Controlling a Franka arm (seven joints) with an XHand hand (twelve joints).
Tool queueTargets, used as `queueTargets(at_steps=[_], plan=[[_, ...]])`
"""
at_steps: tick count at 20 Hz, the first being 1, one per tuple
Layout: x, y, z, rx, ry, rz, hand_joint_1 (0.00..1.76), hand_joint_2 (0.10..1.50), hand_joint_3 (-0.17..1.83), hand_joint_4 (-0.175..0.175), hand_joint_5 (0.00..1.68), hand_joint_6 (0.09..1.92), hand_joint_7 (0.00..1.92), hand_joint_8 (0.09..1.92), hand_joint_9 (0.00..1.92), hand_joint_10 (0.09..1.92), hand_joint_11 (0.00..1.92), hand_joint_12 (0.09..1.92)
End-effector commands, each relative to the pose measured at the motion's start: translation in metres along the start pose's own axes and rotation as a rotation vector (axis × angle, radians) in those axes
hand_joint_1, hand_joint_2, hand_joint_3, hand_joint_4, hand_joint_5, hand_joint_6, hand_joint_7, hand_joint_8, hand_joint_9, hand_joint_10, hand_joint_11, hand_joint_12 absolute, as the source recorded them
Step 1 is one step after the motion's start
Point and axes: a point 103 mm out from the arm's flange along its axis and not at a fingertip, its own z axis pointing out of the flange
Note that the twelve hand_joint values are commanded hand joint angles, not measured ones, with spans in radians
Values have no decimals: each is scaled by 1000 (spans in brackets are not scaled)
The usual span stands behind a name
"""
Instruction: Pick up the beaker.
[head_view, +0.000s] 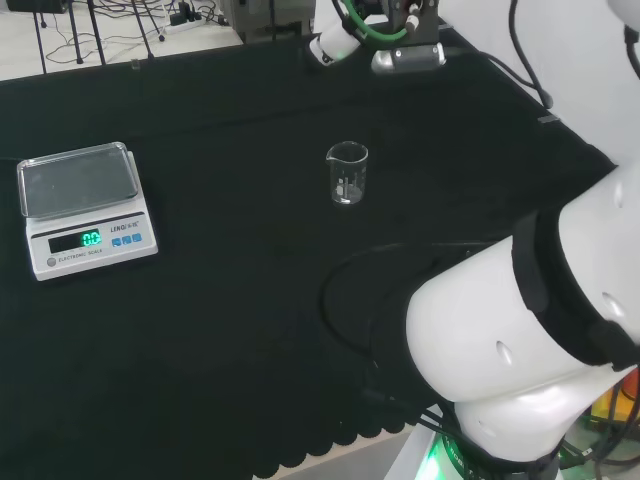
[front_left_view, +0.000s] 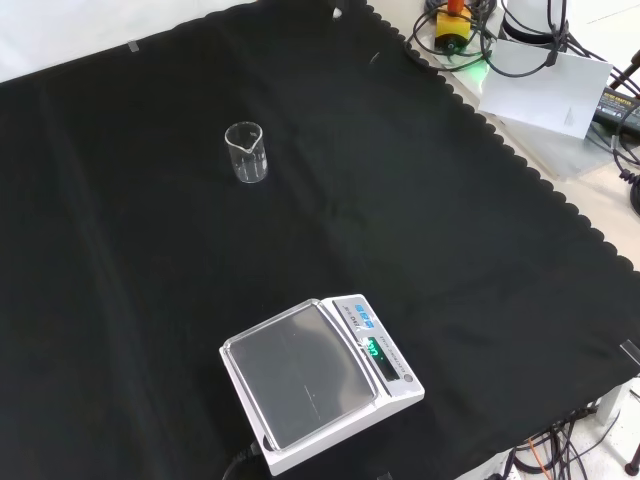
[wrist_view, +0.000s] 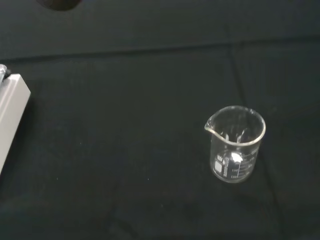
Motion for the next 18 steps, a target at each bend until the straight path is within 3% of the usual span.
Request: queueTargets(at_steps=[1, 10, 18], plan=[[-12, 40, 38, 13, 14, -13, 685, 886, -122, 28, 0, 87, 0, 473, 0, 767, 0, 870], [-33, 71, 104, -8, 75, 0, 697, 880, -108, 36, 0, 87, 0, 326, 0, 670, 0, 749], [-37, 86, 149, 58, 100, 0, 698, 878, -98, 42, 0, 87, 0, 232, 0, 610, 0, 682]])
